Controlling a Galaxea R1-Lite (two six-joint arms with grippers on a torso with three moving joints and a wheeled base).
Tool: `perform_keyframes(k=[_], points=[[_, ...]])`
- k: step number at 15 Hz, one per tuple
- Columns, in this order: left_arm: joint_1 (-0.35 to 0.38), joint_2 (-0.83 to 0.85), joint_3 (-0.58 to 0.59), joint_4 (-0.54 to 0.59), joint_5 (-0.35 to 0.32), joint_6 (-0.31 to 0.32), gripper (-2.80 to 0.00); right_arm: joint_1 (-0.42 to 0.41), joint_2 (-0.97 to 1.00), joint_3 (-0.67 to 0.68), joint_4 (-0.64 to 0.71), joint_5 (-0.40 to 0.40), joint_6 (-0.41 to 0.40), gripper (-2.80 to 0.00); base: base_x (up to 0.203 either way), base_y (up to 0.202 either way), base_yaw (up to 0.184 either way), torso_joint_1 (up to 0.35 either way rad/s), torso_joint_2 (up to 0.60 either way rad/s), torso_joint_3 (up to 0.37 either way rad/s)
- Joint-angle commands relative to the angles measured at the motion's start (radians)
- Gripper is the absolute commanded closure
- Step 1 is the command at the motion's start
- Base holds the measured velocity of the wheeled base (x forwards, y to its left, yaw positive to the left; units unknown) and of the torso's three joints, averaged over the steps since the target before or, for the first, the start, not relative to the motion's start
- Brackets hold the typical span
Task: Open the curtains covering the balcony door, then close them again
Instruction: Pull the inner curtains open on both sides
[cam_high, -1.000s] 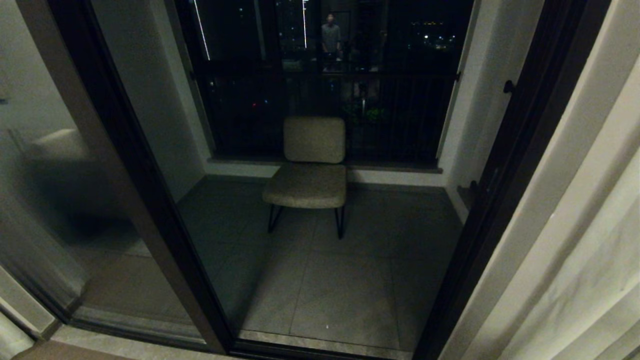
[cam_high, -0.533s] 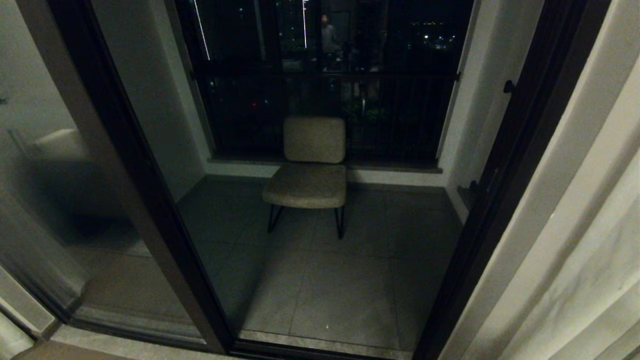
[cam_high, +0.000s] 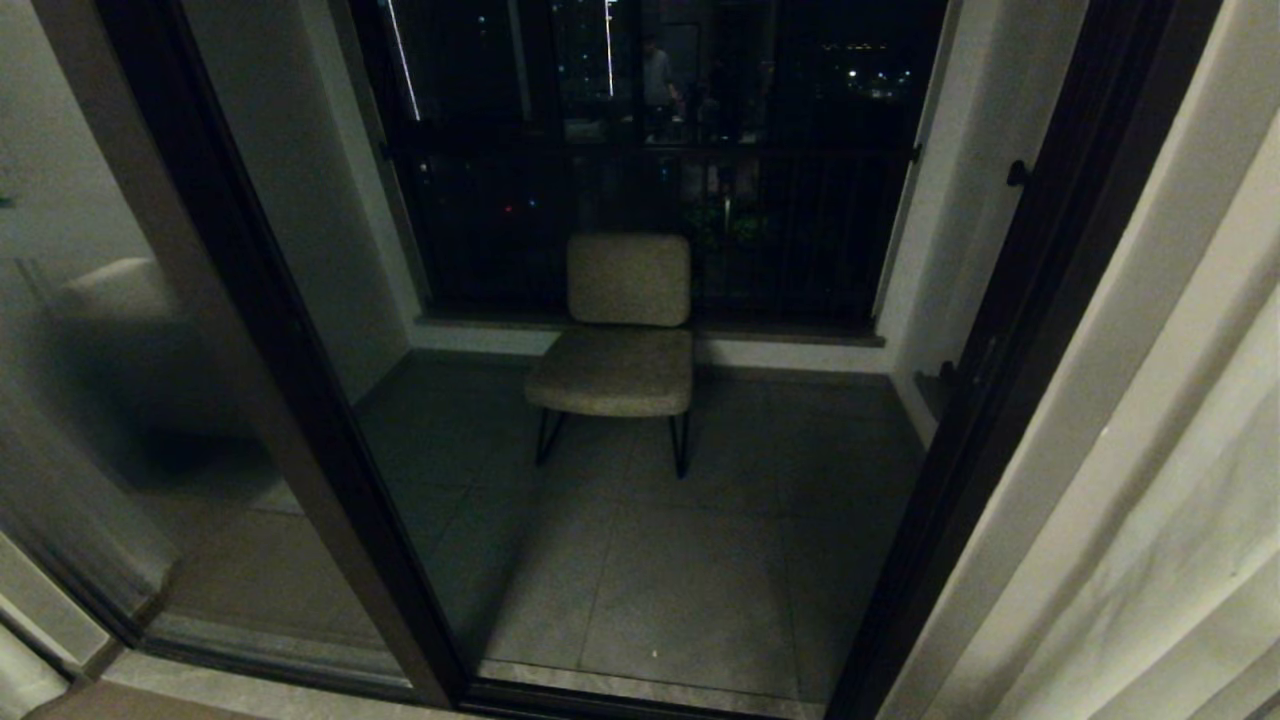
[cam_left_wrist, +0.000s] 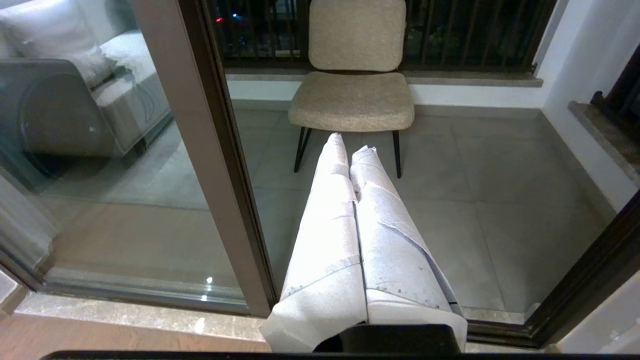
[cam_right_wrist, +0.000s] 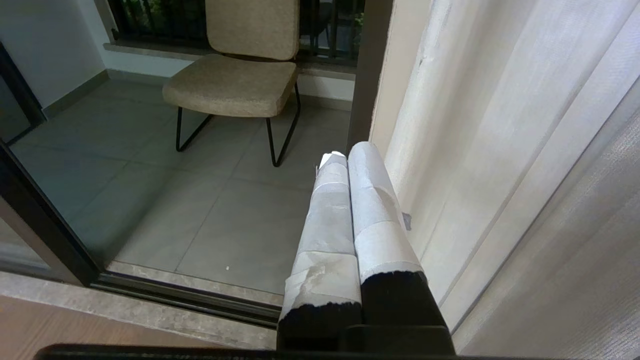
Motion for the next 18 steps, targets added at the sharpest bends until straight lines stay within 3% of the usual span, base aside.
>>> perform_keyframes(k=[1, 18], points=[[0.0, 0.0, 0.0, 0.0, 0.0, 0.0, 0.0, 0.0, 0.0, 0.0, 0.0, 0.0, -0.001, 0.0, 0.0, 0.0, 0.0, 0.0, 0.0, 0.0], [0.0, 0.0, 0.0, 0.0, 0.0, 0.001, 0.0, 0.0, 0.0, 0.0, 0.0, 0.002, -0.005, 0.0, 0.0, 0.0, 0.0, 0.0, 0.0, 0.0]])
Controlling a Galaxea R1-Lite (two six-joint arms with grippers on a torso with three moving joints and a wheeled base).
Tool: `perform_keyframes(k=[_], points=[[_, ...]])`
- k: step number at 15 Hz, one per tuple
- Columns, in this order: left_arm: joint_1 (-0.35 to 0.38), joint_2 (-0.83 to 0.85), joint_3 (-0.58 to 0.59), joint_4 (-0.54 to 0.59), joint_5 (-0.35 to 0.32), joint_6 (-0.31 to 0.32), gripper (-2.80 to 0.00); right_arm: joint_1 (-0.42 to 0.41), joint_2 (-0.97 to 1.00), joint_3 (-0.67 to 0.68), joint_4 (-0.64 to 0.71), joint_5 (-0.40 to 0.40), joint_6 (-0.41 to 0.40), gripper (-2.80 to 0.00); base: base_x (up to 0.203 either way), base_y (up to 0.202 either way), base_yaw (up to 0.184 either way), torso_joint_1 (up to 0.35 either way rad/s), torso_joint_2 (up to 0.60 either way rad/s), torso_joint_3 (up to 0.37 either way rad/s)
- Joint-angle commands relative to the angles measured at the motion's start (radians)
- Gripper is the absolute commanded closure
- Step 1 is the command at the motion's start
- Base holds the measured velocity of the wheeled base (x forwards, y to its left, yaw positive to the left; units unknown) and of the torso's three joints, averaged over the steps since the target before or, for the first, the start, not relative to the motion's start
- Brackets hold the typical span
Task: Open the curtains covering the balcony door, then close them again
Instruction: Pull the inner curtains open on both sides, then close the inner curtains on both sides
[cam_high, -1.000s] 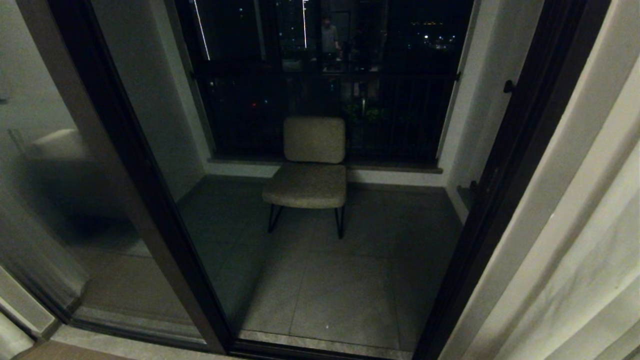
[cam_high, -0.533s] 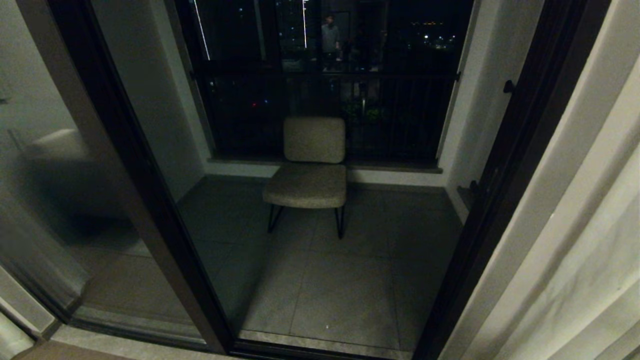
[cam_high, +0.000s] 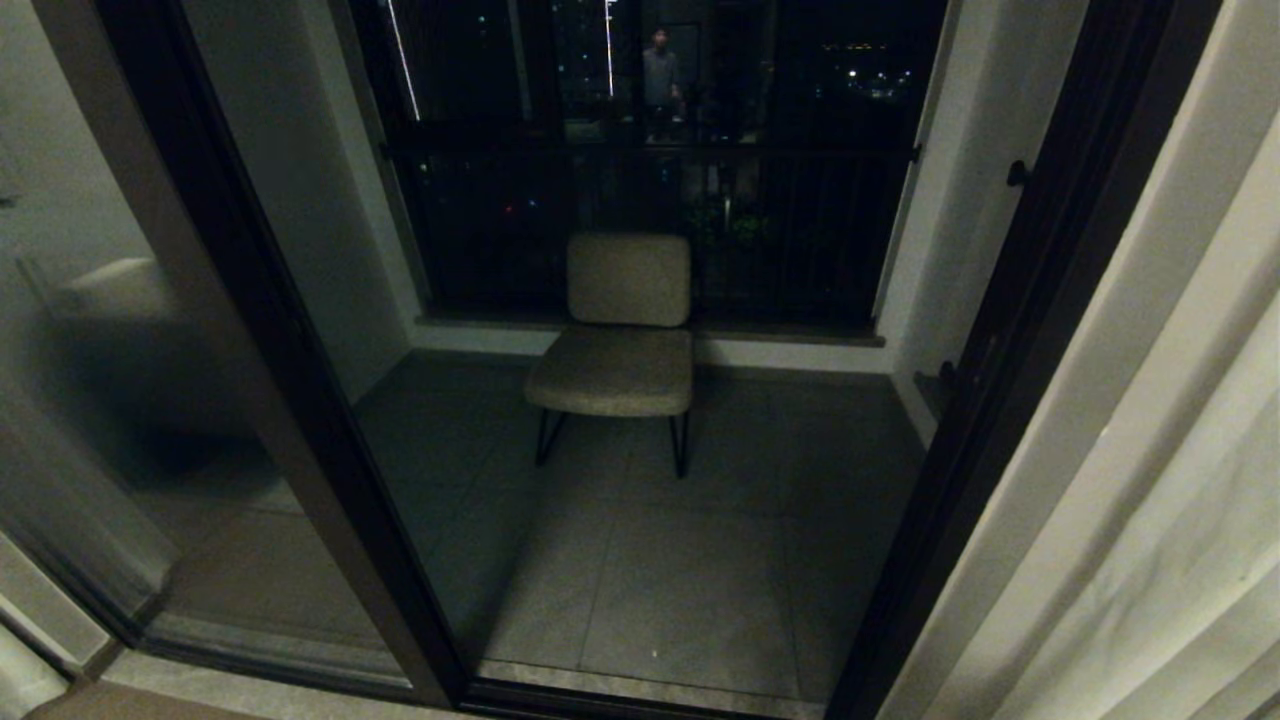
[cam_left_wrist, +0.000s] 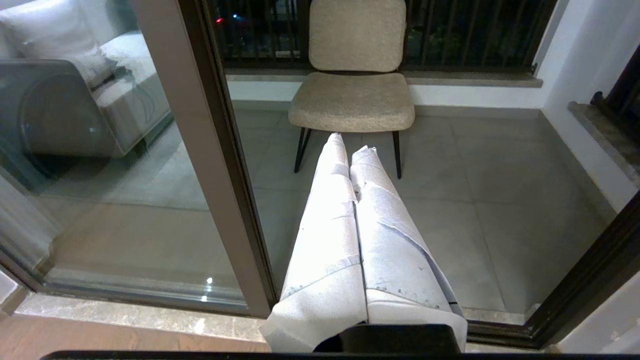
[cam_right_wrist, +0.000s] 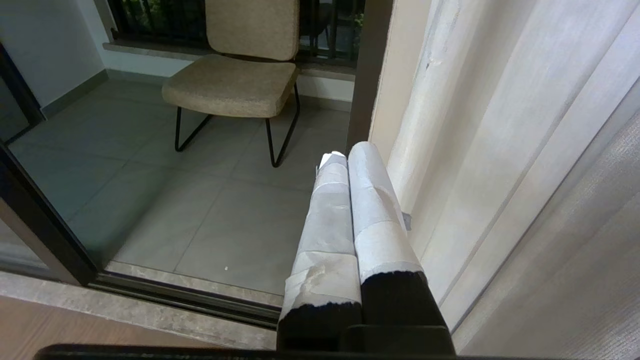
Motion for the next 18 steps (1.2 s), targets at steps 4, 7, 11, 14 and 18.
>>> perform_keyframes(k=[4, 7, 11, 14, 18], points=[[0.0, 0.0, 0.0, 0.002, -0.001, 0.002, 0.0, 0.001, 0.0, 0.0, 0.001, 0.0, 0.001, 0.0, 0.0, 0.0, 0.0, 0.0, 0.0, 0.0], [0.0, 0.0, 0.0, 0.002, -0.001, 0.002, 0.0, 0.001, 0.0, 0.0, 0.0, 0.0, 0.001, 0.0, 0.0, 0.0, 0.0, 0.0, 0.0, 0.0], [0.0, 0.0, 0.0, 0.002, 0.0, 0.002, 0.0, 0.001, 0.0, 0.0, 0.002, 0.0, -0.029, 0.0, 0.0, 0.0, 0.0, 0.0, 0.0, 0.0], [0.0, 0.0, 0.0, 0.002, 0.0, 0.002, 0.0, 0.001, 0.007, -0.088, -0.011, 0.017, -0.025, 0.0, 0.0, 0.0, 0.0, 0.0, 0.0, 0.0], [0.0, 0.0, 0.0, 0.002, -0.001, 0.002, 0.0, 0.004, 0.23, -0.286, -0.051, 0.028, -0.02, 0.0, 0.0, 0.0, 0.0, 0.0, 0.0, 0.0]])
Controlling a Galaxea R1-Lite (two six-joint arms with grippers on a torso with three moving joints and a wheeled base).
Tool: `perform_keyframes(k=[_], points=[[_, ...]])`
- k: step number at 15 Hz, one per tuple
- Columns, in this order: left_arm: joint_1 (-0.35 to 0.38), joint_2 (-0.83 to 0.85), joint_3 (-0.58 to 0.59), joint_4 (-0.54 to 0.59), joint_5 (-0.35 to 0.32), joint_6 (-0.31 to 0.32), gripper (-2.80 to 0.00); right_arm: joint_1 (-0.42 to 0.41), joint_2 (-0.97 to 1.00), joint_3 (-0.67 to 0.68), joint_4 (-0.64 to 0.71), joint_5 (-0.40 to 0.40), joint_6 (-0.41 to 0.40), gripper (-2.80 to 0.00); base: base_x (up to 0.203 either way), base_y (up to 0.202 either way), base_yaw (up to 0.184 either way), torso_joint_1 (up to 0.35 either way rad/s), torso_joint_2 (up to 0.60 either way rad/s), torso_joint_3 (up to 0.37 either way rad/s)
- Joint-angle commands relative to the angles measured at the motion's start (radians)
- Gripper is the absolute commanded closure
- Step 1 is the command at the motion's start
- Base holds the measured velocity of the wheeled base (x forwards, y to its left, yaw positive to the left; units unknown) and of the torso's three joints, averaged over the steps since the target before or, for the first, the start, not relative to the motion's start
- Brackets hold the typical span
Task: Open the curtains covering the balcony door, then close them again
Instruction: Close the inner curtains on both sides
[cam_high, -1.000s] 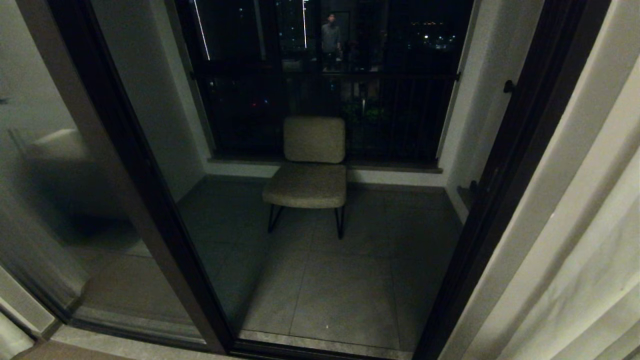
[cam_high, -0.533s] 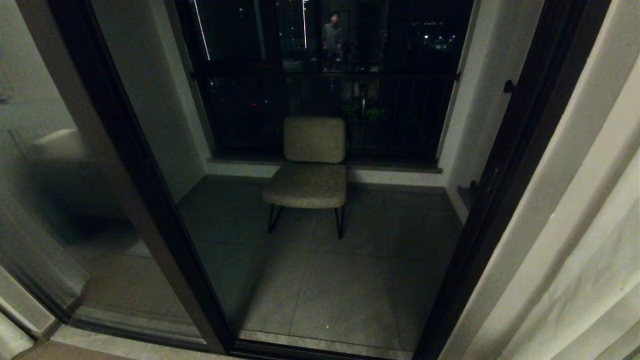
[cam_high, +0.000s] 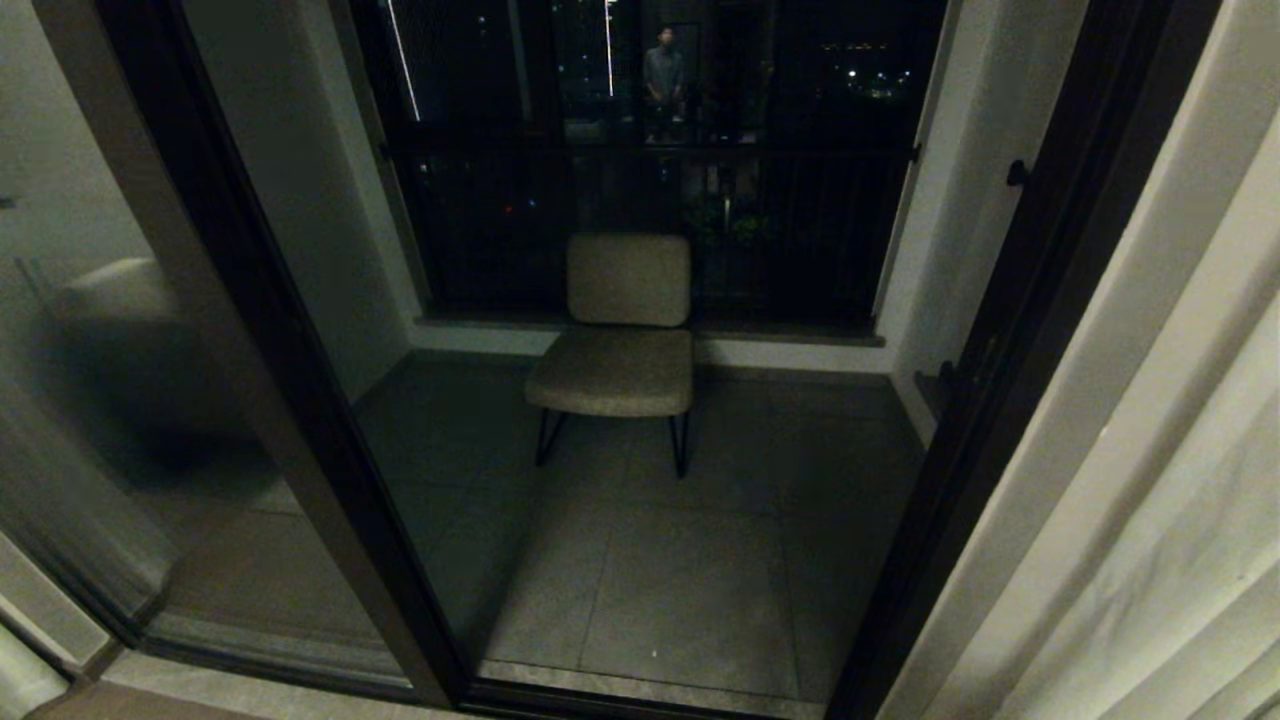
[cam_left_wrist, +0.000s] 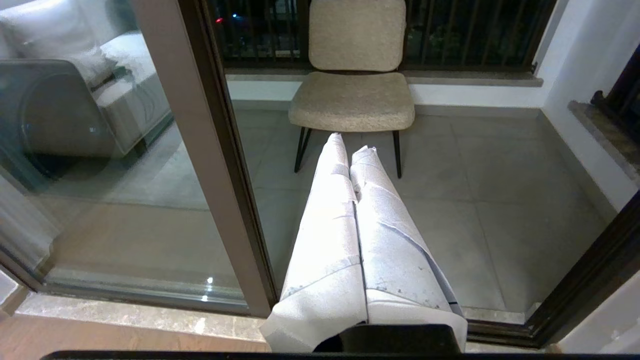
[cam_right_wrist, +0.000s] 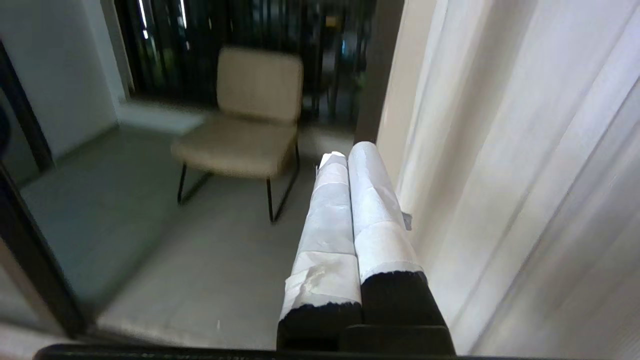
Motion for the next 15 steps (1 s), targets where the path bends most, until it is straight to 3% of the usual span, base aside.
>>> perform_keyframes(k=[1, 6, 9, 15], points=[[0.0, 0.0, 0.0, 0.0, 0.001, 0.0, 0.0, 0.003, 0.213, -0.124, -0.053, 0.0, 0.0, 0.0, 0.0, 0.0, 0.0, 0.0, 0.0, 0.0], [0.0, 0.0, 0.0, 0.0, 0.001, 0.0, 0.0, 0.002, 0.523, -0.385, -0.204, -0.003, -0.002, 0.0, 0.0, 0.0, 0.0, 0.0, 0.0, 0.0], [0.0, 0.0, 0.0, 0.0, 0.001, 0.0, 0.0, -0.01, 0.642, -0.454, -0.286, -0.007, -0.003, 0.0, 0.0, 0.0, 0.0, 0.0, 0.0, 0.0], [0.0, 0.0, 0.0, 0.0, 0.0, 0.0, 0.0, -0.182, 0.816, -0.57, -0.412, -0.006, 0.001, 0.0, 0.0, 0.0, 0.0, 0.0, 0.0, 0.0]])
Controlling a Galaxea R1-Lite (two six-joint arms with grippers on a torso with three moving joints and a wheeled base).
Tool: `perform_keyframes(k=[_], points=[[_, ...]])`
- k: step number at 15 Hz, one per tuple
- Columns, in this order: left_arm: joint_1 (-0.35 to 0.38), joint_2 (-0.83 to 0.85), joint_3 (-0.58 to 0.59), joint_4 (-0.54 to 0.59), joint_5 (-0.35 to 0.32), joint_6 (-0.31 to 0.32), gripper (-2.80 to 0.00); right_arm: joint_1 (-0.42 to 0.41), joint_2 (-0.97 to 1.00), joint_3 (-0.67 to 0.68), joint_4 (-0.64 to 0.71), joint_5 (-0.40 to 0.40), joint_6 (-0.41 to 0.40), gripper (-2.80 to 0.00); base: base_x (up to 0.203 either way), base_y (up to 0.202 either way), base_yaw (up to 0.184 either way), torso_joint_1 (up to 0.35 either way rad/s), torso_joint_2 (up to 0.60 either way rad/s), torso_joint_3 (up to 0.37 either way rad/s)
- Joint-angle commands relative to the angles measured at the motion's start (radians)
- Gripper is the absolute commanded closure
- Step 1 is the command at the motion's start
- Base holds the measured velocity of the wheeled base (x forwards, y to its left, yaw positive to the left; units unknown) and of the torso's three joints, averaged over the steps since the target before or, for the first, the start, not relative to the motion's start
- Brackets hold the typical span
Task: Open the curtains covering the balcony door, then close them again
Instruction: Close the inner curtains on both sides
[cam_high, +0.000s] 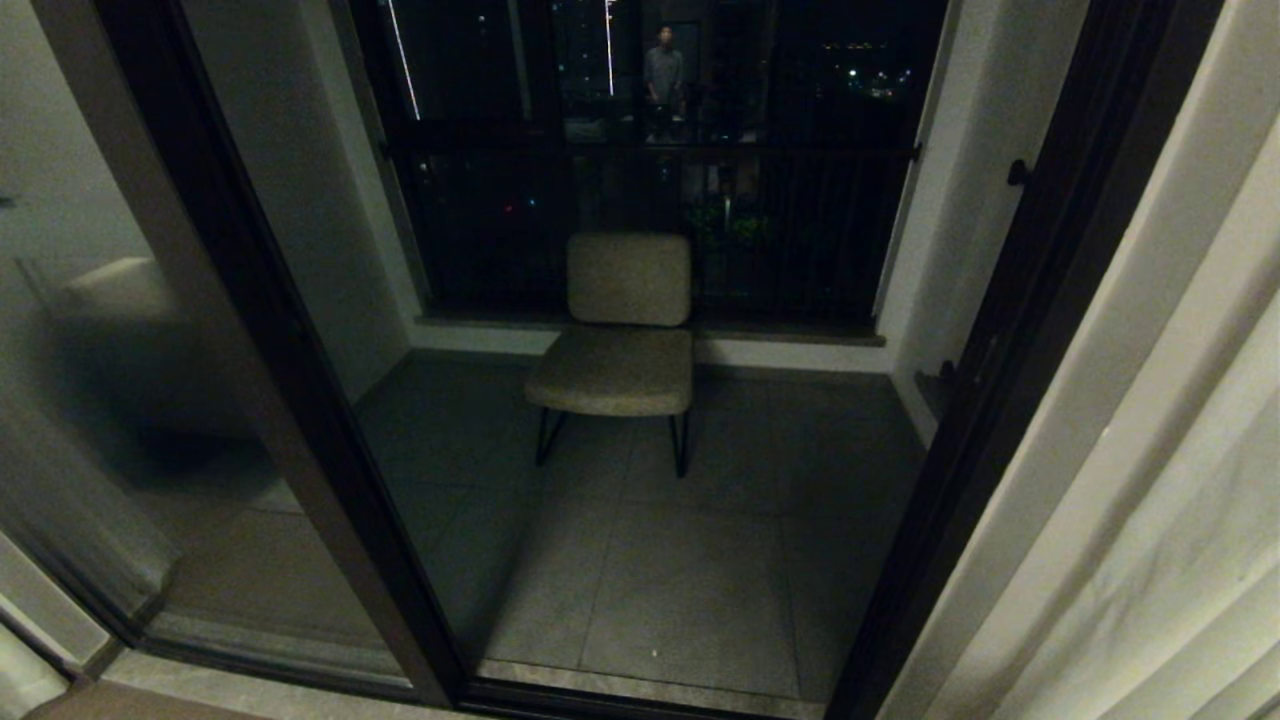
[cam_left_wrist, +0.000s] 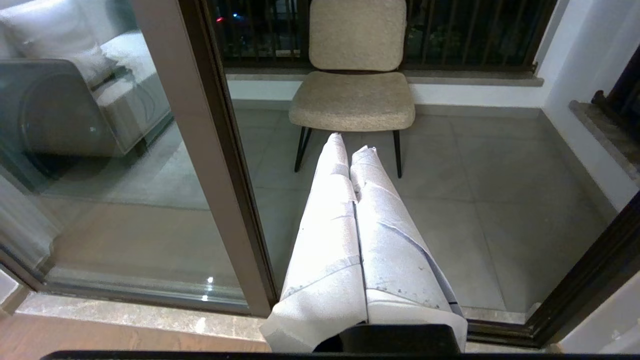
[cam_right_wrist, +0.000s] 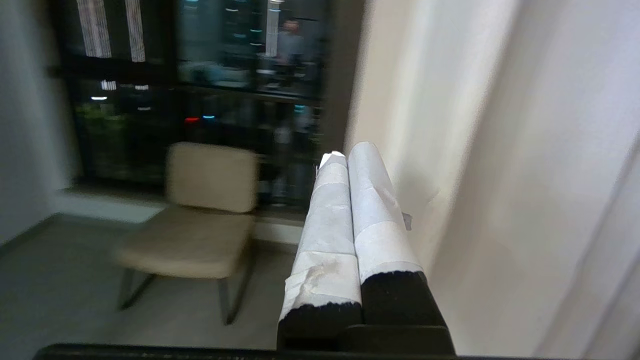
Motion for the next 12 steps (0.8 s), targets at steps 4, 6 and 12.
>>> perform_keyframes(k=[4, 6, 12], points=[[0.0, 0.0, 0.0, 0.0, -0.001, 0.0, 0.0, -0.092, 0.081, -0.079, 0.0, 0.001, 0.0, 0.0, 0.0, 0.0, 0.0, 0.0, 0.0, 0.0], [0.0, 0.0, 0.0, 0.0, -0.001, 0.0, 0.0, -0.092, 0.077, -0.079, -0.004, 0.001, 0.0, 0.0, 0.0, 0.0, 0.0, 0.0, 0.0, 0.0], [0.0, 0.0, 0.0, 0.0, -0.001, 0.0, 0.0, -0.092, 0.055, -0.066, -0.022, 0.001, -0.003, -2.8, 0.0, 0.0, 0.0, 0.0, 0.0, 0.0]])
